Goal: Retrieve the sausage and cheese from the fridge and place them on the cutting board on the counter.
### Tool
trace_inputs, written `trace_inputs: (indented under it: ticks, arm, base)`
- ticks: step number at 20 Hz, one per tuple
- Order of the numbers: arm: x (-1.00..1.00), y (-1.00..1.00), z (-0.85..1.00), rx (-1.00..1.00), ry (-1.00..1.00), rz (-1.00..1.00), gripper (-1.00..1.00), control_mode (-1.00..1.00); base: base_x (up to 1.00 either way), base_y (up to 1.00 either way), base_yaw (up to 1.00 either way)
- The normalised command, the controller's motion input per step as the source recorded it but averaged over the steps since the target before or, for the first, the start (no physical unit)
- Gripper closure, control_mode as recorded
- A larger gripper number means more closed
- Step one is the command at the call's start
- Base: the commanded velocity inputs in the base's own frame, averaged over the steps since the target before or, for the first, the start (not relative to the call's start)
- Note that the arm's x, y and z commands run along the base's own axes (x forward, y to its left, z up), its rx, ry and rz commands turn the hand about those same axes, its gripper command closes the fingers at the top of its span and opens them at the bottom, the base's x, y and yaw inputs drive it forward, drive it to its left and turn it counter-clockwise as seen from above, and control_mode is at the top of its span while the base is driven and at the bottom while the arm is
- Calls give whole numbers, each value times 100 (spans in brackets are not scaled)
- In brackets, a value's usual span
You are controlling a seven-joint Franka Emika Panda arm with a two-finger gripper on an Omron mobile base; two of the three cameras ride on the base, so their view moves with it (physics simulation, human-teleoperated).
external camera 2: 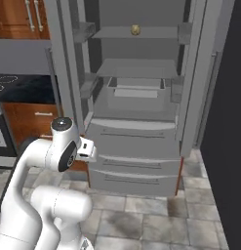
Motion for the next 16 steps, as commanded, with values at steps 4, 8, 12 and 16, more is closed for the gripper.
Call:
trace_inputs:
  ticks: [4,8,12,16]
  arm:
    - [0,0,0,0,0,0,-100,100]
    - [0,0,0,0,0,0,-100,100]
    - [0,0,0,0,0,0,-100,100]
    - [0,0,0,0,0,0,-100,100]
  base:
    - [67,-40,5]
    - [67,-41,5]
    - [62,-43,5]
    - [50,-49,0]
